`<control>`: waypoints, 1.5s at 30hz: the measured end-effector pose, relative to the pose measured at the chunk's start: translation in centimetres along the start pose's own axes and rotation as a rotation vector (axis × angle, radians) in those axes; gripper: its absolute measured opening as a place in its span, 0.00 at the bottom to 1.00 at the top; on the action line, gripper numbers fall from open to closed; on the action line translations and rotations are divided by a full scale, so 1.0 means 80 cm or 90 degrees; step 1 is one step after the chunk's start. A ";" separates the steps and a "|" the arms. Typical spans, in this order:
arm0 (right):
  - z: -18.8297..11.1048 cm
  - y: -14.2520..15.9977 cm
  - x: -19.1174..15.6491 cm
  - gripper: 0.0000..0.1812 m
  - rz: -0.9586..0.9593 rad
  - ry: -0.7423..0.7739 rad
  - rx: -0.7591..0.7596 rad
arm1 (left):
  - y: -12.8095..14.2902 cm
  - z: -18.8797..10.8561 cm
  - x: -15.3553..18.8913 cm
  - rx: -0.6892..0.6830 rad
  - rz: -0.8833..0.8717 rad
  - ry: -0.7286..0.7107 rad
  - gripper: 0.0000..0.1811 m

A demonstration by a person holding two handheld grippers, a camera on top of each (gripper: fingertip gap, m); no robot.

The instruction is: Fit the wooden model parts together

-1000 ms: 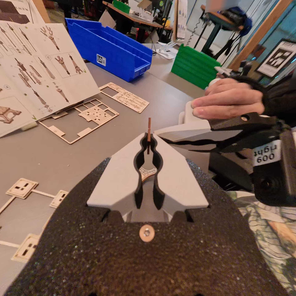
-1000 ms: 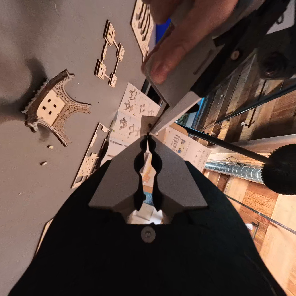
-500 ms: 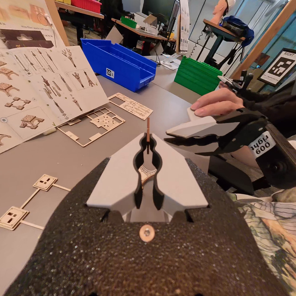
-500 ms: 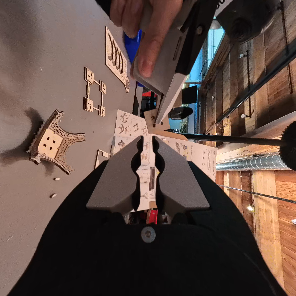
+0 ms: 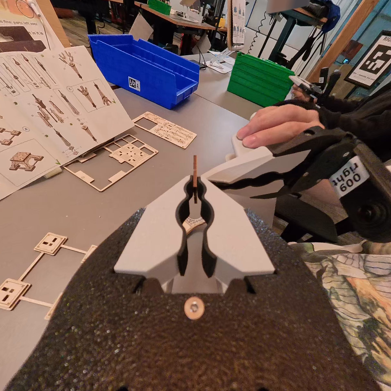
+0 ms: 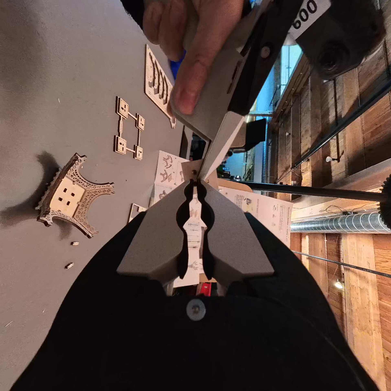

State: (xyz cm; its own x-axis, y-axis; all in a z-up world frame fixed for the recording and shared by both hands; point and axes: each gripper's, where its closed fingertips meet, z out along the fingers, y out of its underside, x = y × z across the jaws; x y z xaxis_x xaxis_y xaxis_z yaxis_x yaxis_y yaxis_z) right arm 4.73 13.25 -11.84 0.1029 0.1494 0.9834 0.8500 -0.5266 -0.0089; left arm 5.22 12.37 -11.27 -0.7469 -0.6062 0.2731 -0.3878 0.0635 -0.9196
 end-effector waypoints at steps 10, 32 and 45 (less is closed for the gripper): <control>0.000 0.001 0.003 0.00 -0.047 0.014 -0.018 | -0.004 0.000 -0.001 0.016 -0.004 0.006 0.01; -0.009 0.005 0.004 0.00 -0.031 -0.012 -0.021 | -0.003 0.007 0.006 0.014 0.015 0.013 0.01; -0.012 0.012 0.010 0.03 -0.064 0.042 -0.025 | -0.004 0.004 0.001 0.019 0.006 -0.005 0.01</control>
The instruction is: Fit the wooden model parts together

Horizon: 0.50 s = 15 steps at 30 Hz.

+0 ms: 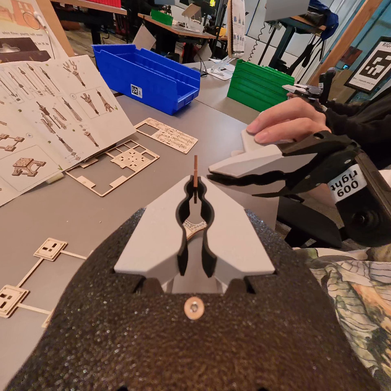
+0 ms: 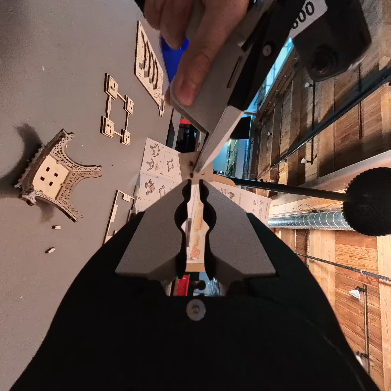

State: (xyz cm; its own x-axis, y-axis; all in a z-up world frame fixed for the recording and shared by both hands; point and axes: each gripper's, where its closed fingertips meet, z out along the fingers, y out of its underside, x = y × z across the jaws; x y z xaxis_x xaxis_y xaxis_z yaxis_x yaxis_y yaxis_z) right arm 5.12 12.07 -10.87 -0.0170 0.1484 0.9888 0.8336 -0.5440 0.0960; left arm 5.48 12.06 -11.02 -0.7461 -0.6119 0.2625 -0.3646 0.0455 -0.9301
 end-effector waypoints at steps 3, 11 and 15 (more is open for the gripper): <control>-0.002 -0.005 -0.002 0.04 0.022 -0.015 0.021 | 0.000 -0.002 -0.002 0.001 -0.003 0.000 0.01; -0.001 -0.006 -0.005 0.00 0.014 -0.034 0.022 | 0.004 -0.001 0.002 -0.016 0.002 0.004 0.00; -0.005 0.009 0.027 0.00 0.098 -0.017 0.008 | 0.027 0.014 0.007 -0.067 0.020 0.006 0.01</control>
State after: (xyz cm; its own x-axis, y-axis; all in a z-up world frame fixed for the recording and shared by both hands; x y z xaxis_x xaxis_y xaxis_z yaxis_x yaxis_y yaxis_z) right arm 5.48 11.66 -8.64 0.1262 0.0867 0.9882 0.8322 -0.5515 -0.0579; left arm 4.87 10.91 -13.20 -0.7629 -0.6019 0.2358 -0.3967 0.1479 -0.9059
